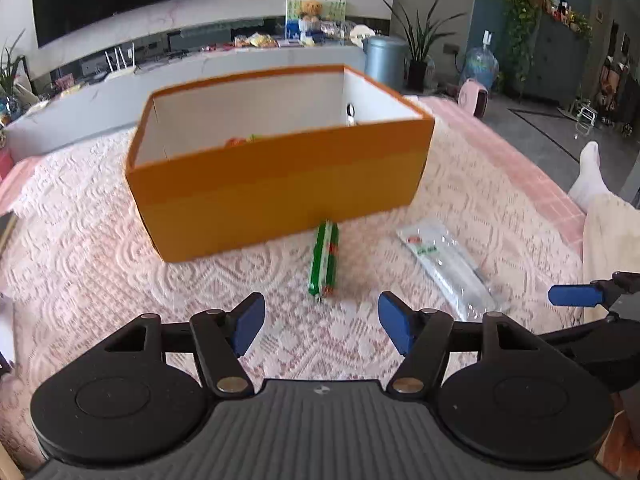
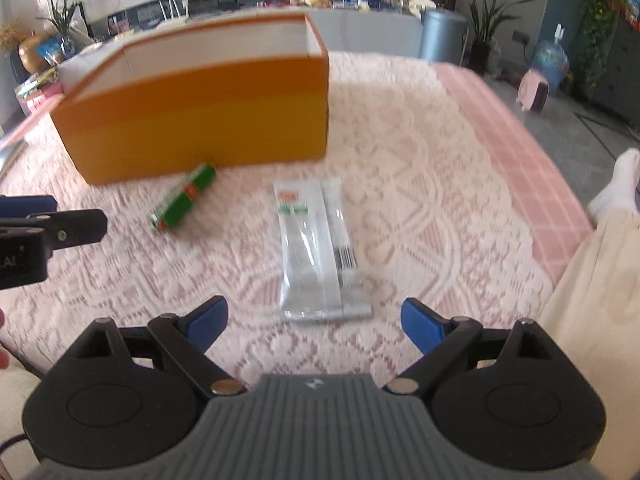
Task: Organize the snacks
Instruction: 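Withdraw both tools from the box toward the sausage stick and white packet, then grasp the green sausage stick with the left tool while the right tool grasps the white packet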
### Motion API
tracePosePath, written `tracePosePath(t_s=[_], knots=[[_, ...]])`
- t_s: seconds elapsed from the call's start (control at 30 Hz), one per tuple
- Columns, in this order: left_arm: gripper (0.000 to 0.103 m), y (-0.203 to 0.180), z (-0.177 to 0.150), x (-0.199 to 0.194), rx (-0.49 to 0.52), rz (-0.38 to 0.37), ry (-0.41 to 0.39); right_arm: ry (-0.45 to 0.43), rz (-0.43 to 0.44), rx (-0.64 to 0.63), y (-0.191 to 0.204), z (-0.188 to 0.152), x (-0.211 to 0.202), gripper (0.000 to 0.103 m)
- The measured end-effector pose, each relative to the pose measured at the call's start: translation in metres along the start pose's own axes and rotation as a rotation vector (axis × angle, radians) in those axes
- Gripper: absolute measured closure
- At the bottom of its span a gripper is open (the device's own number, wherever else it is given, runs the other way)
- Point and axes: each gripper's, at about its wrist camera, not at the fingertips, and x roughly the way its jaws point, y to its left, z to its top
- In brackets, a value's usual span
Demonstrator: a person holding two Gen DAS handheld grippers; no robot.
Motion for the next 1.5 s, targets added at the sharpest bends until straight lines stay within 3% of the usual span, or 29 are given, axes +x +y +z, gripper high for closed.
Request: tracePosePath(t_s=[0.23,0.73,0.9,1.17,1.33,1.5], knots=[[0.027,-0.006,-0.009,0.018,0.046,-0.006,0.112,0.023,0.010,0.007,-0.001,-0.010,0.016,0.013],[0.027,0.000,-0.009,0.037,0.058,-0.014,0.177,0.056,0.029,-0.035,0.006,-0.005,0.048,0.013],[0.027,0.003,-0.010,0.042,0.061,-0.017,0.182,0.037,0.035,-0.049,0.009,-0.004,0.053,0.013],[0.027,0.007,-0.011,0.049,0.054,-0.027,0.197,0.013,0.032,0.031,-0.005,0.000,0.053,0.017],[0.027,0.007,-0.012,0.051,0.051,-0.040,0.199,-0.001,0.018,0.009,-0.002,0.000,0.054,0.025],[0.027,0.010,-0.002,0.041,0.072,-0.040,0.107,-0.022,0.031,-0.005,-0.001,0.015,0.055,0.026]])
